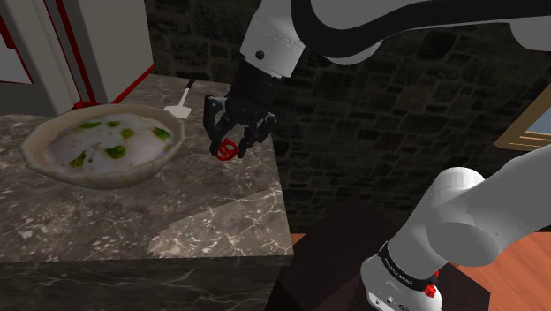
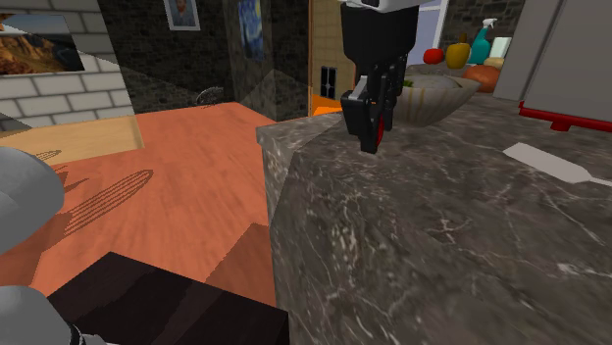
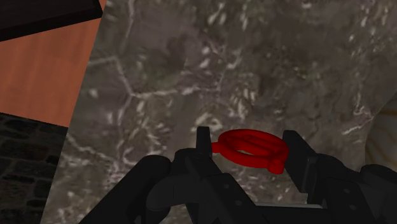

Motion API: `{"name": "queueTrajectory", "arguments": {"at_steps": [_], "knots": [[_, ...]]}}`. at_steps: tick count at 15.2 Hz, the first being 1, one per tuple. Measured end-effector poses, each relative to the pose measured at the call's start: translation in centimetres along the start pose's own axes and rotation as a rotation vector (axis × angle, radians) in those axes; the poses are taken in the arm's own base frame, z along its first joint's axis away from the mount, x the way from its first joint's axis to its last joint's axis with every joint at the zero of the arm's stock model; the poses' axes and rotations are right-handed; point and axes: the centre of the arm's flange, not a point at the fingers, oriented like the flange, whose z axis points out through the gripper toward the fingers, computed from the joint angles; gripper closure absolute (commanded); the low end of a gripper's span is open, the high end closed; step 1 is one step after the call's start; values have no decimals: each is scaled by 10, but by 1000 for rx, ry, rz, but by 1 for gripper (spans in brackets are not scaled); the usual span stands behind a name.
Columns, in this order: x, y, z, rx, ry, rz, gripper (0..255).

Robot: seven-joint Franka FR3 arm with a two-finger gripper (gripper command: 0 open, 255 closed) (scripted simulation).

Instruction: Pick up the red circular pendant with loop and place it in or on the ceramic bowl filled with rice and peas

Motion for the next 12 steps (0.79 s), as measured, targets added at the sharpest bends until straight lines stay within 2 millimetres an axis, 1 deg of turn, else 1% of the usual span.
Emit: {"name": "queueTrajectory", "arguments": {"at_steps": [7, 9, 12], "knots": [[0, 0, 0, 0, 0, 0, 255], [0, -2, -6, 0, 0, 0, 255], [0, -7, -21, 0, 0, 0, 255]]}}
